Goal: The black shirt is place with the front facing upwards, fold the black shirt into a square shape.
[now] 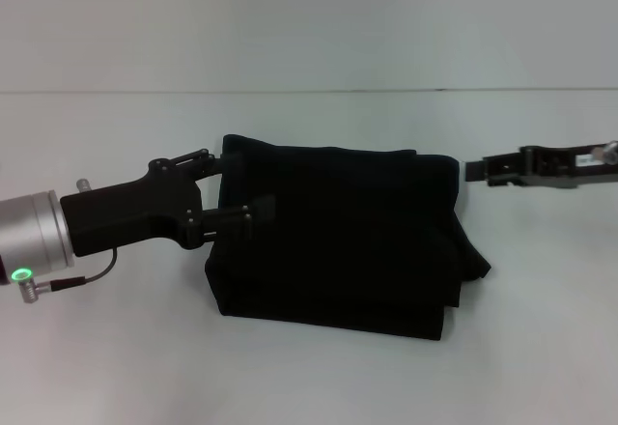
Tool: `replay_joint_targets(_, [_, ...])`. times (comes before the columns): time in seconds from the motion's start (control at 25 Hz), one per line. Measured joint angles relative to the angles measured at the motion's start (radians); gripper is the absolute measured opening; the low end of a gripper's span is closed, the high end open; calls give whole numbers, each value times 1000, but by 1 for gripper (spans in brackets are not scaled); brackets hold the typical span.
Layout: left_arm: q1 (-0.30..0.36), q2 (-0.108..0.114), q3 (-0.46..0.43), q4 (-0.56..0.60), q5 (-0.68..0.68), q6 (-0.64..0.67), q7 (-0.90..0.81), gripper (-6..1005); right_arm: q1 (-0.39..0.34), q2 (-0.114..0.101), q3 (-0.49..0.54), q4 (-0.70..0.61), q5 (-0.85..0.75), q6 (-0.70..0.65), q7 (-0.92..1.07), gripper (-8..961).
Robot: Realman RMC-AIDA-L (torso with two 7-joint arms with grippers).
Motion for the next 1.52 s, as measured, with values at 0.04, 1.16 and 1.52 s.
replay_joint_targets(0.04, [-1,0,1,0,0,0,0,843,4,-9,-1,6,-14,-13,25,381])
replay_joint_targets(1.16, [-12,3,-3,0,0,-19,4,842,110,21,-5,189,-210,73,183,830])
replay_joint_targets(1.52, [-14,7,-3,0,0,-24,4,842,110,33,-7,200,-210,90,180,820])
